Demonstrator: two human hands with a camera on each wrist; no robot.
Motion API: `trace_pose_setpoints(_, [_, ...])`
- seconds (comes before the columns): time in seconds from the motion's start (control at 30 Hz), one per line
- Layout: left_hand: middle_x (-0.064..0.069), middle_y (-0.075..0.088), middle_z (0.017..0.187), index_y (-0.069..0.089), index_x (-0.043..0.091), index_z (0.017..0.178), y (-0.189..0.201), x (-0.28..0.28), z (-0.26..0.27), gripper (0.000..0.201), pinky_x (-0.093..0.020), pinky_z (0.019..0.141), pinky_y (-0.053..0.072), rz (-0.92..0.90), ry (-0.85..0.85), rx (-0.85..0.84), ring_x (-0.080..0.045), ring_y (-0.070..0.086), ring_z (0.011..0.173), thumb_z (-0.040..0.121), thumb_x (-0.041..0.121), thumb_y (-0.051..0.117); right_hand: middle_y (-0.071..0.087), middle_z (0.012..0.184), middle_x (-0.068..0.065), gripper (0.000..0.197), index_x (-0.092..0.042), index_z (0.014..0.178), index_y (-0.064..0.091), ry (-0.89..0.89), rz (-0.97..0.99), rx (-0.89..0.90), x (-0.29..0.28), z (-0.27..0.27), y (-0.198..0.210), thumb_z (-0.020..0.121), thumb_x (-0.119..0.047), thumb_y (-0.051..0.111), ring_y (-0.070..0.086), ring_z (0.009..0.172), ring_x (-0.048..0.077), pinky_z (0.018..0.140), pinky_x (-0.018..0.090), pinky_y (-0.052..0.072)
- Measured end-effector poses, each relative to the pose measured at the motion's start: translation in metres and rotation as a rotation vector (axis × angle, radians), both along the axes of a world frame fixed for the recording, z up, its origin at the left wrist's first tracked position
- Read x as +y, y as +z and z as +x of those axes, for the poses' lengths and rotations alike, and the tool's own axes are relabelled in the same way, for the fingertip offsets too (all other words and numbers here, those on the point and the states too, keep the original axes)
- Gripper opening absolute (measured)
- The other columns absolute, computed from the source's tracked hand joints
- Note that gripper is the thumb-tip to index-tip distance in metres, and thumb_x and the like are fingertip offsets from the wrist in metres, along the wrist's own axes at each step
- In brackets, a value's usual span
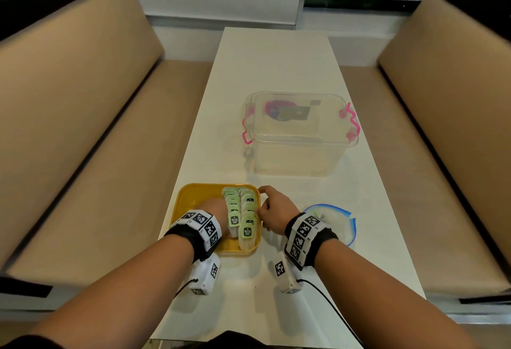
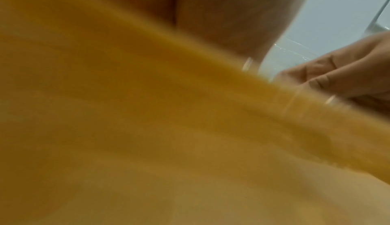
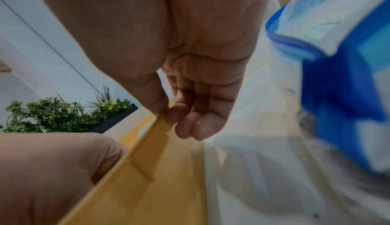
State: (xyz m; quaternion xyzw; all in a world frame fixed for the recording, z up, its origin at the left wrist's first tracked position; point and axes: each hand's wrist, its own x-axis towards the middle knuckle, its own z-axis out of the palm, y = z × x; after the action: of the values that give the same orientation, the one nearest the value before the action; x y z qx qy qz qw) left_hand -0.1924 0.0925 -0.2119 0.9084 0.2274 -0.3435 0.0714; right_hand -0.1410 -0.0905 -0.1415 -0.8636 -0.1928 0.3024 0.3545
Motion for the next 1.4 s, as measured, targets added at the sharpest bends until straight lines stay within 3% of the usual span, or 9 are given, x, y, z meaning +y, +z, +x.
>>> trace_pose_setpoints(0.13, [0.008,0.057,0.07,0.064,0.029,0.093,0.047,-0.019,-0.01,0.041,-0.03,0.064,0.055,-0.036,-0.076,-0.043,-0.017,0.061,0.067,0.06,0.043,0.084,0.066,0.073,-0.001,0.044,-0.02,0.135,0.043,0.005,0.003,0.001,-0.001,0.0,0.0,0.092,-0.016,0.054,0.063,0.059,0.012,0.07,0.034,0.057])
trace_pose_setpoints(0.27, [0.008,0.066,0.077,0.061,0.03,0.087,0.056,-0.028,-0.009,0.045,-0.03,0.064,0.057,-0.032,-0.047,-0.101,-0.015,0.064,0.065,0.052,0.05,0.081,0.066,0.073,0.0,0.044,-0.02,0.134,0.042,0.016,0.006,0.002,-0.001,0.0,0.001,0.092,-0.016,0.054,0.064,0.059,0.013,0.071,0.035,0.058])
trace_pose_setpoints(0.4, [0.001,0.067,0.083,0.062,0.026,0.091,0.07,-0.032,-0.004,0.014,-0.029,0.064,0.056,-0.031,-0.111,-0.165,-0.018,0.065,0.07,0.079,0.031,0.067,0.066,0.075,0.002,0.043,-0.02,0.133,0.043,0.026,0.009,0.01,-0.002,0.001,0.002,0.092,-0.015,0.053,0.065,0.06,0.015,0.069,0.035,0.058])
trace_pose_setpoints(0.53, [0.007,0.065,0.075,0.062,0.028,0.095,0.042,-0.02,0.01,0.041,-0.024,0.053,0.05,-0.026,-0.009,-0.176,-0.015,0.063,0.06,0.057,0.043,0.069,0.067,0.078,0.003,0.044,-0.021,0.133,0.042,0.02,0.015,0.018,-0.003,0.002,0.002,0.091,-0.015,0.053,0.065,0.06,0.017,0.064,0.033,0.057])
trace_pose_setpoints(0.7, [0.003,0.067,0.084,0.059,0.017,0.107,0.057,-0.02,0.003,0.064,-0.031,0.063,0.058,0.002,0.036,-0.16,-0.02,0.066,0.072,0.053,0.042,0.083,0.066,0.08,-0.003,0.052,-0.019,0.141,0.037,0.03,0.011,-0.05,-0.009,0.003,0.002,0.093,-0.027,0.057,0.066,0.077,0.02,0.078,0.035,0.054])
trace_pose_setpoints(0.8, [-0.001,0.066,0.092,0.053,0.01,0.113,0.088,-0.024,-0.001,0.067,-0.031,0.065,0.055,0.049,0.065,-0.189,-0.024,0.066,0.079,0.065,0.045,0.083,0.062,0.081,-0.008,0.043,-0.018,0.136,0.044,-0.019,0.062,-0.136,-0.025,0.012,0.014,0.097,-0.03,0.054,0.062,0.077,0.015,0.076,0.029,0.047])
trace_pose_setpoints(0.93, [-0.005,0.063,0.101,0.046,0.014,0.112,0.133,-0.056,0.006,0.046,-0.031,0.067,0.047,-0.025,0.057,-0.394,-0.026,0.062,0.089,0.082,0.038,0.071,0.067,0.092,-0.001,0.027,-0.018,0.121,0.057,-0.078,0.114,-0.186,-0.064,0.032,0.031,0.095,-0.018,0.053,0.059,0.068,0.01,0.064,0.023,0.047])
trace_pose_setpoints(1.17, [0.004,0.071,0.094,0.068,0.022,0.103,0.137,-0.158,0.03,0.015,-0.023,0.079,0.047,-0.425,-0.203,-0.594,-0.015,0.065,0.088,0.089,0.02,0.062,0.066,0.086,-0.002,0.016,-0.022,0.1,0.07,0.015,-0.194,-0.305,-0.136,0.054,0.043,0.088,-0.024,0.059,0.062,0.084,0.02,0.074,0.028,0.049])
trace_pose_setpoints(1.4, [0.003,0.067,0.117,0.065,0.022,0.12,0.099,-0.214,0.036,0.037,-0.03,0.089,0.051,-0.305,-0.376,-0.255,-0.018,0.062,0.105,0.083,0.022,0.066,0.074,0.089,0.005,0.039,-0.015,0.108,0.066,0.322,-0.578,-0.191,-0.181,0.041,0.032,0.088,-0.047,0.058,0.07,0.078,0.024,0.079,0.035,0.058])
